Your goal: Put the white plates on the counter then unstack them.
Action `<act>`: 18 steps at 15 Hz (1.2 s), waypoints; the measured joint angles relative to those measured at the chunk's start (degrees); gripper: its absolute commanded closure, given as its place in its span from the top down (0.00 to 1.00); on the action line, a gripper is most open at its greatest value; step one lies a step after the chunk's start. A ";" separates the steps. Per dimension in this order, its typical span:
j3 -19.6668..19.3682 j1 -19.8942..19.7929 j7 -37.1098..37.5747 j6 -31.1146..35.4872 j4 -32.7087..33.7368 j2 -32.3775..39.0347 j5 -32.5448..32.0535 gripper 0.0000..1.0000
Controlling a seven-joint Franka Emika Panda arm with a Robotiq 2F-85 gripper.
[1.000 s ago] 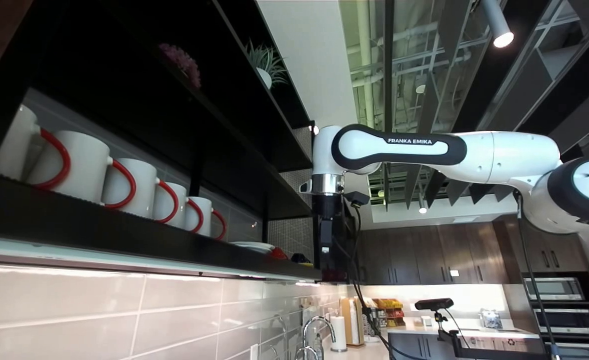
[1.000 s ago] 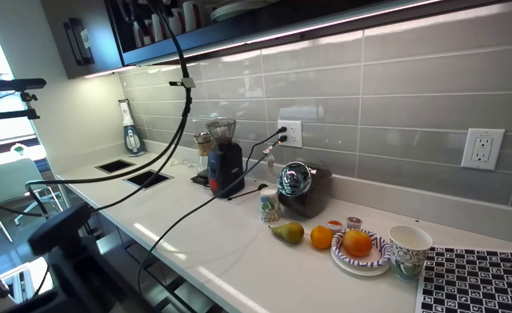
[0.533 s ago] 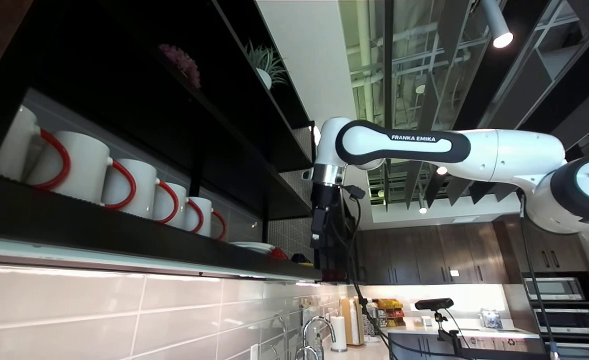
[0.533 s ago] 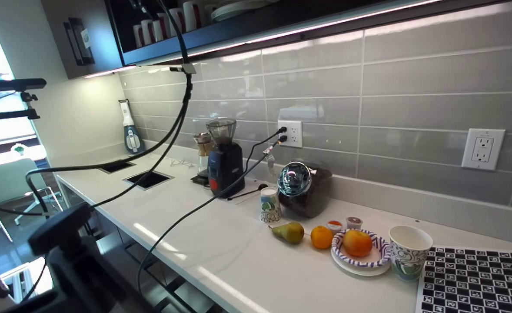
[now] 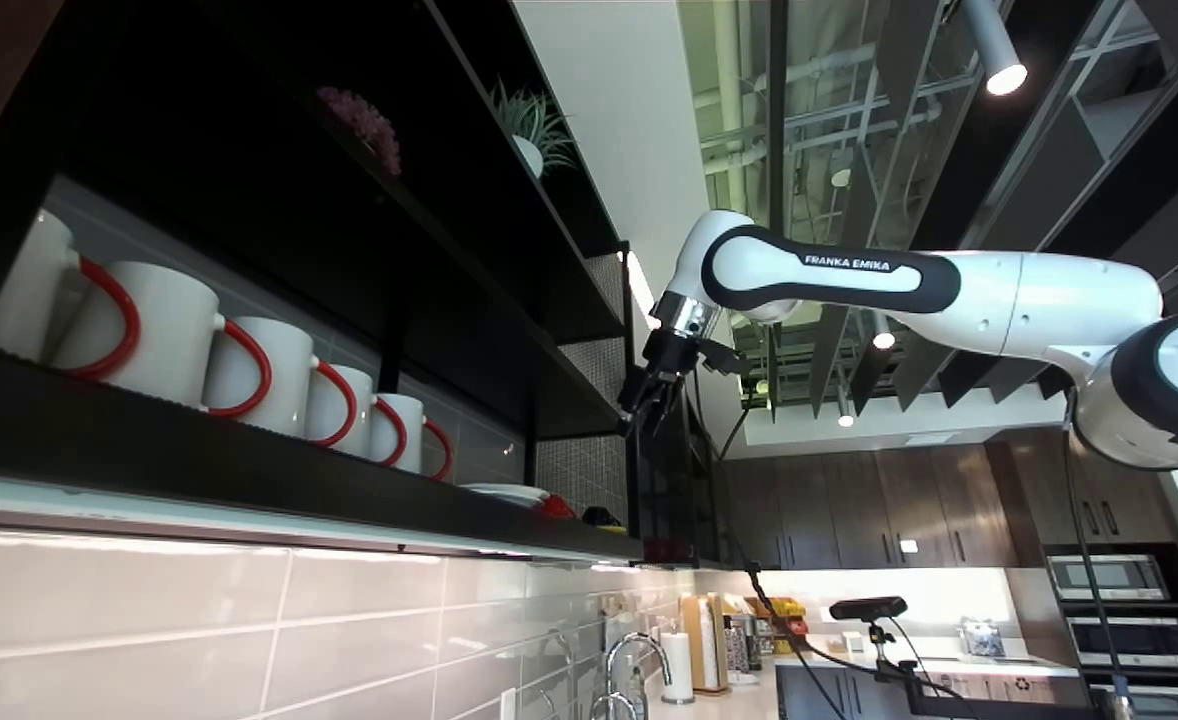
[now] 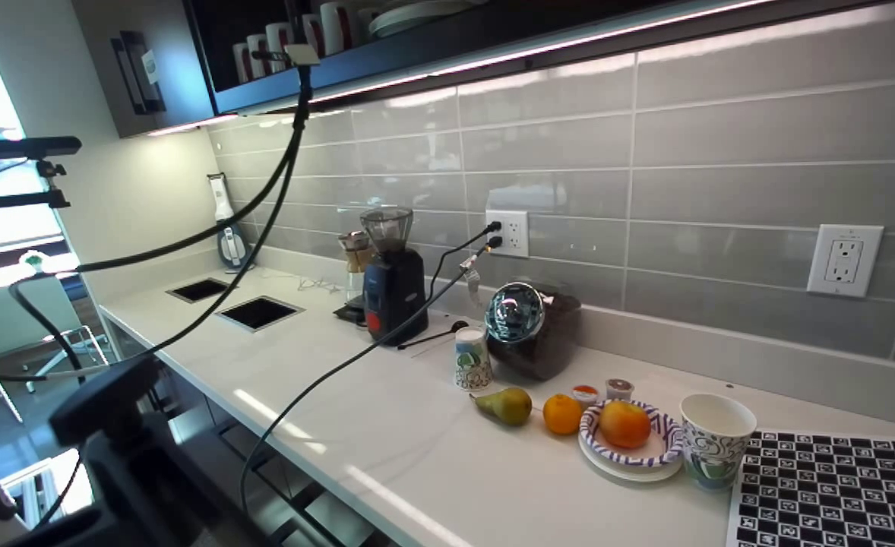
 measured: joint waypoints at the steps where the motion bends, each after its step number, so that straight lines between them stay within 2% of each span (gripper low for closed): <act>1: -0.18 -0.06 -0.04 1.08 -0.41 0.12 0.00 1.00; 10: 0.12 -0.06 -0.28 0.94 -0.43 0.34 -0.04 1.00; 13: 0.43 0.77 -4.73 8.05 -2.96 0.55 0.09 1.00; 18: 0.03 3.37 -13.84 16.80 -7.97 2.40 5.08 1.00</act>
